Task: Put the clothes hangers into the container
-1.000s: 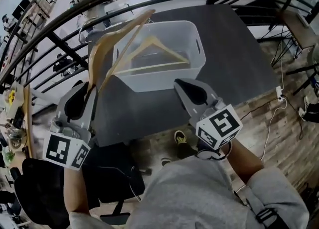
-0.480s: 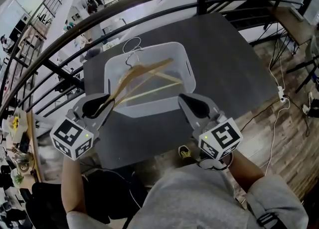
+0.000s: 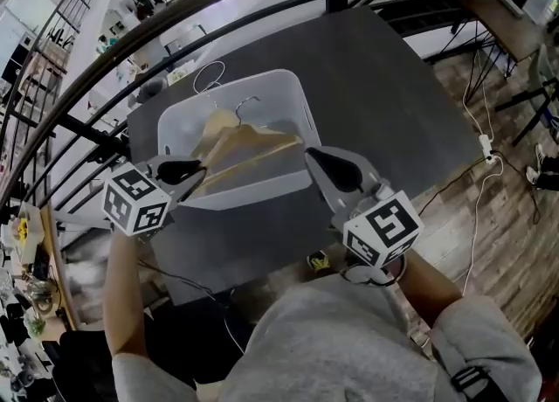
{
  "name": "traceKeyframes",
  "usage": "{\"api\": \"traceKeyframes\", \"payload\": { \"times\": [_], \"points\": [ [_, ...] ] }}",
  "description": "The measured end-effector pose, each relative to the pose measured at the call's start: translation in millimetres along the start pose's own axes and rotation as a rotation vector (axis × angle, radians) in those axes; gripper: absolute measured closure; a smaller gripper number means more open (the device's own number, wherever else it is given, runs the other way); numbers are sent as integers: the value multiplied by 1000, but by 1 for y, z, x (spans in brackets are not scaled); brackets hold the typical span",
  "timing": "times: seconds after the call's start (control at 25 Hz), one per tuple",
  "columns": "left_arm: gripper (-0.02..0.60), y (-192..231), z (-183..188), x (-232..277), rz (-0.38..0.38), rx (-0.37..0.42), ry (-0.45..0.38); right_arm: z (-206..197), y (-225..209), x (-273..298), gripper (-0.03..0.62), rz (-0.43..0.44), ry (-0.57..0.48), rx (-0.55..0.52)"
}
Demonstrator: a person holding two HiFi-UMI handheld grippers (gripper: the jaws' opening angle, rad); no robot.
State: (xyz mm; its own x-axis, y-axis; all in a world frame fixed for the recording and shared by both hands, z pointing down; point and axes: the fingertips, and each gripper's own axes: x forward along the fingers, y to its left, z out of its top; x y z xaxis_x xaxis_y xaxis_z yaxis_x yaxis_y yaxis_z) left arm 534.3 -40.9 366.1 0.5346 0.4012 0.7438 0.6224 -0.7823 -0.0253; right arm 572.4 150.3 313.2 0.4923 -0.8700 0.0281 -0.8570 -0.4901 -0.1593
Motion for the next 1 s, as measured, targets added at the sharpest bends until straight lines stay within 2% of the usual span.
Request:
{"api": "traceKeyframes", "payload": {
  "times": [0.12, 0.2, 0.36, 0.48, 0.56, 0.64, 0.68, 0.76, 0.84, 0.92, 1.0],
  "points": [
    [526, 8, -2, 20, -20, -62, 12, 0, -10, -1, 594, -2, 6, 2],
    [523, 18, -1, 30, 17, -78, 21, 0, -15, 0, 594, -1, 6, 0],
    [522, 47, 1, 44, 224, -61, 63, 1, -21, 1, 595, 9, 1, -2],
    [529, 66, 3, 42, 366, -74, 38, 0, -23, 0, 594, 17, -1, -1],
    [517, 71, 6, 37, 419, -102, -6, 0, -24, 0, 594, 16, -3, -2],
    [471, 71, 10, 26, 473, -98, -47, 0, -21, 0, 594, 13, -6, -5],
    [476, 70, 14, 14, 526, -65, -70, 0, -19, 0, 594, 14, -5, -7],
    [523, 60, 32, -14, 674, 43, -137, 1, -17, -1, 594, 15, -4, -12],
    [534, 44, 56, -37, 787, 116, -226, 3, -20, -5, 594, 7, -10, -21],
    [549, 24, 71, -53, 821, 75, -358, 3, -22, -7, 594, -4, -17, -28],
    [569, 4, 74, -58, 789, -60, -485, 4, -20, -8, 594, -12, -14, -31]
  ]
}}
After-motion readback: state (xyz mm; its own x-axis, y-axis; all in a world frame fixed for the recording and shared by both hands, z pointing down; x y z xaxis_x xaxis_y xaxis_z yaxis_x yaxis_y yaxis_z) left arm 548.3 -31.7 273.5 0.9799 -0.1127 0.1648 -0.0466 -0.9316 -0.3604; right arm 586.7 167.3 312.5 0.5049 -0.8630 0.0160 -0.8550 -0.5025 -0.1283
